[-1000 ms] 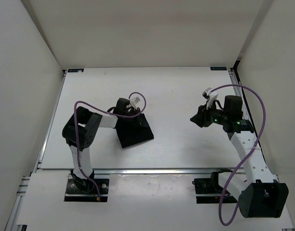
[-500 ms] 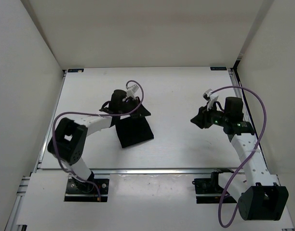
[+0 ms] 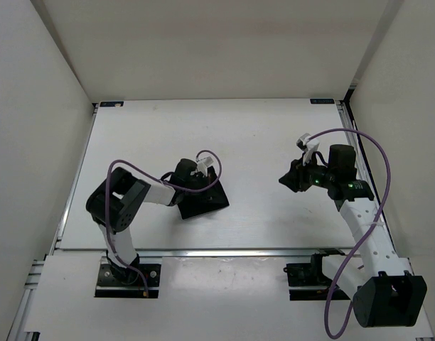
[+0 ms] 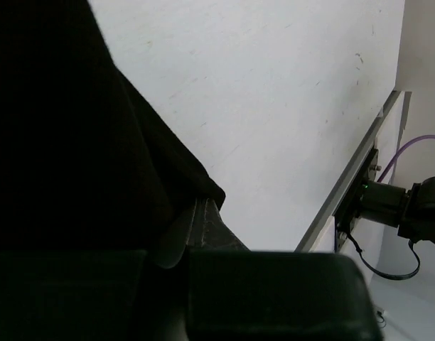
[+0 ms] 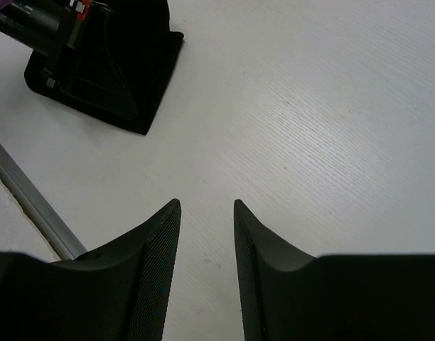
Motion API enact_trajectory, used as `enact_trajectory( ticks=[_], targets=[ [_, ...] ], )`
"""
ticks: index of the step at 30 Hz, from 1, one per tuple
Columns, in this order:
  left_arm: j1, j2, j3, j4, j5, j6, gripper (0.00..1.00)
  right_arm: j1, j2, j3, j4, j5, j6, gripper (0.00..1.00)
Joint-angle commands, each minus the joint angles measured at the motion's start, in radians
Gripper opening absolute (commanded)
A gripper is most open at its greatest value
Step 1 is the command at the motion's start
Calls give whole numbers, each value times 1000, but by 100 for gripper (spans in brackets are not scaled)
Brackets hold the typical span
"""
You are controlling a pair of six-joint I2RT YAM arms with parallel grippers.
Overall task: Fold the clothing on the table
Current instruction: Fold the skirt
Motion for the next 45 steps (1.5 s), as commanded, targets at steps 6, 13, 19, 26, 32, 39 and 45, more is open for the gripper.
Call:
enact_trajectory(
  ticks=[6,13,19,26,32,39,45],
  targets=[
    [-12,-194,27,-104,-78,51,0,4,-25,47,-18,11,5,41],
    [70,-505,-154,-151,-138,51,0,8,-28,14,-3,9,15,41],
    [94,-508,-336,-30,-106,9,0,4,-15,13,12,-1,30,41],
    [73,-340,-332,-9,-124,5,0,-12,-26,22,14,-11,28,42],
    [47,-454,-309,-81,-201,18,0,-13,-46,-3,13,-11,30,42],
    [37,-589,-162,-123,-207,12,0,-24,-43,-13,26,-33,44,42],
    [-4,-418,-146,-39,-181,-8,0,-32,-42,-4,25,-38,51,42]
  ],
)
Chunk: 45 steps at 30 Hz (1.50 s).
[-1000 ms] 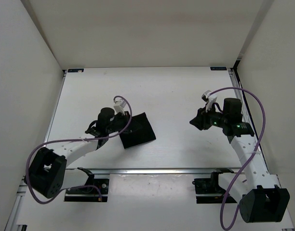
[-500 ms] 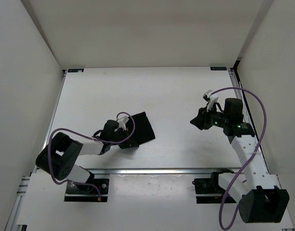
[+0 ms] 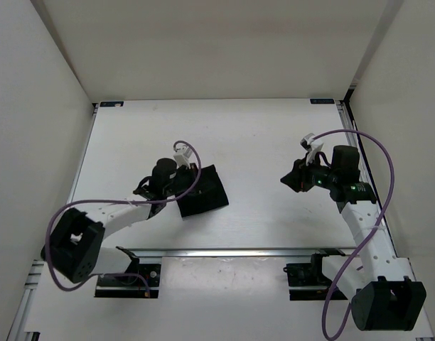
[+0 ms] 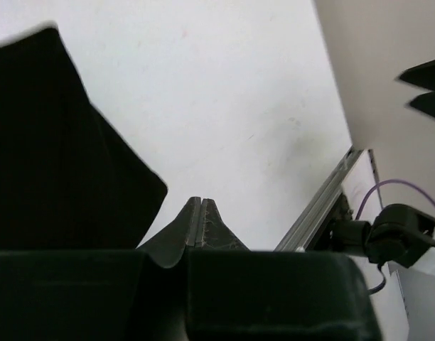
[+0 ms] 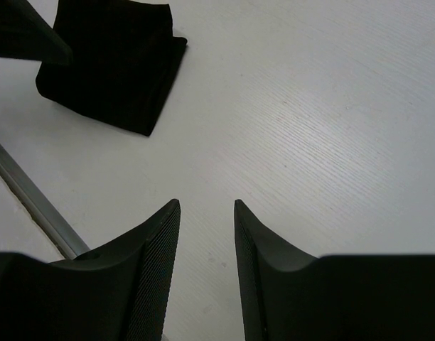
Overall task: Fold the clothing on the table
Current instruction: Fold the skirt
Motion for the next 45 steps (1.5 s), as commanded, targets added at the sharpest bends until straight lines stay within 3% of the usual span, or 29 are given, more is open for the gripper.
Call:
enact_trajectory(
  ticks=[1,10,16,20,24,27,35,45],
  targets=[
    [-33,138,-7,25,22,-15,0,-8,-14,-6,32,-26,14,42],
    [-7,295,-35,74,72,-29,0,-8,-24,17,9,-7,3,42],
    [19,80,58,-24,51,-2,0,-11,-17,11,18,-13,5,42],
    [158,-4,87,-81,75,18,5,-11,-20,-1,29,-24,13,43],
    [295,57,114,-142,143,46,1,-10,-15,-6,35,-16,13,42],
    [329,136,117,-199,117,72,0,-10,-20,-3,36,-26,17,42],
    [358,299,89,-167,92,45,0,-13,-24,-4,26,-23,13,42],
    [372,239,114,-269,-33,98,0,-8,-57,-14,4,-12,-3,42]
  ],
)
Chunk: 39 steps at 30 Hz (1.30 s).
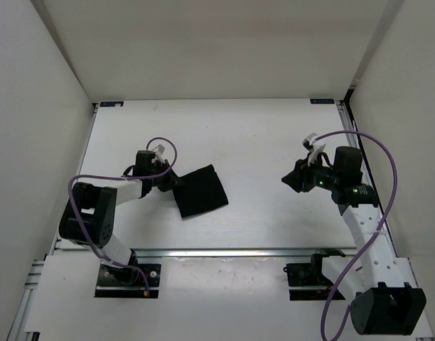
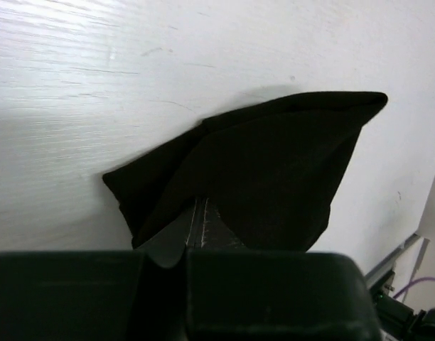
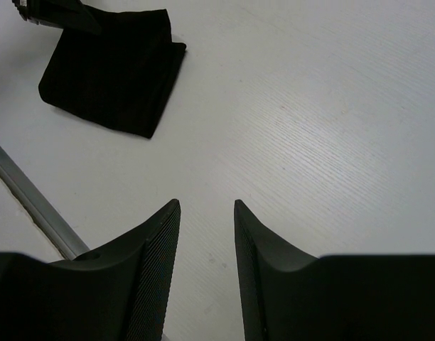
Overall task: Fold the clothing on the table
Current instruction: Fold the skirt
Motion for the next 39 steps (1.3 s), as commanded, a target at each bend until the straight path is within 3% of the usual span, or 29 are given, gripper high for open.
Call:
enact_trajectory(
  ticks=[1,6,9,11,13,15,19,23,31,35,39],
  targets=[
    [21,-45,38,-79,-87,51,0,2,-35,-9,10,-10,-12,42],
    [44,23,69,-102,-72,61,0,2,-50,-21,5,-18,0,42],
    [31,-55,64,-86,-81,33,0,14,-72,-24,-1,-8,3,42],
    [-45,-196,40,-24,-139,36,1,35,-81,-12,-16,-4,0,42],
    [-115,-267,66,5,-230,67,5,26,-86,-17,-33,5,-4,42],
    [-195,-281,127,-3,-226,79,5,32,-92,-21,-27,12,-3,42],
    [-243,-161,219,30,-60,36,0,28,-102,-34,-15,-4,8,42],
    [-298,31,313,-41,-23,77,0,15,-99,-28,-13,-2,9,42],
    [-295,329,333,-21,-9,80,0,21,-81,-18,-23,41,-26,42],
    [-289,336,320,15,9,57,0,18,-78,-8,-26,48,-30,42],
    [-298,198,304,49,-12,62,0,20,-82,-18,-19,52,-32,42]
  ],
)
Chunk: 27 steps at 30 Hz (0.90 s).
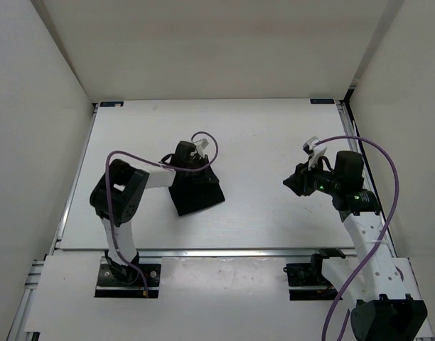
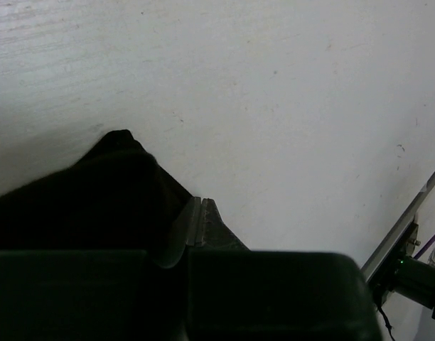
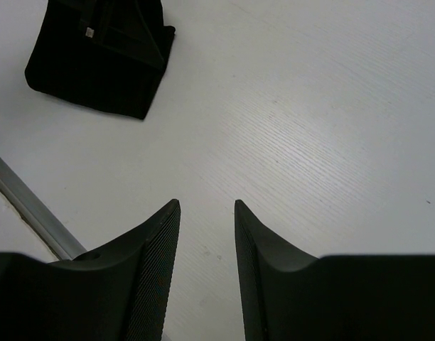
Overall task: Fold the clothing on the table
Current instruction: Fold the skirt
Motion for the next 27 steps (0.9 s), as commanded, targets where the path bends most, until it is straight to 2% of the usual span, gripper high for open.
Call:
enact_trajectory(
  ticks=[1,5,7,11,17,20,23,27],
  targets=[
    [1,-157,-10,28,-21,17,0,4,-7,-8,10,9,-12,42],
    [50,-261,0,19,-48,24,0,4,-8,-25,15,4,-12,42],
    [70,-255,18,6,-27,36,0,1,-13,-20,13,1,-11,42],
    [117,-166,20,4,10,42,0,-3,-4,-17,21,4,-11,42],
    [117,16,21,9,-8,28,0,-10,1,-2,7,10,-17,42],
    [114,47,6,27,-33,18,0,-13,0,0,-5,4,-14,42],
    [108,4,-19,47,-42,1,0,-18,-5,0,-10,3,-17,42],
    [93,-184,-16,-28,-118,43,0,-19,-19,-5,-18,7,-25,41]
  ],
)
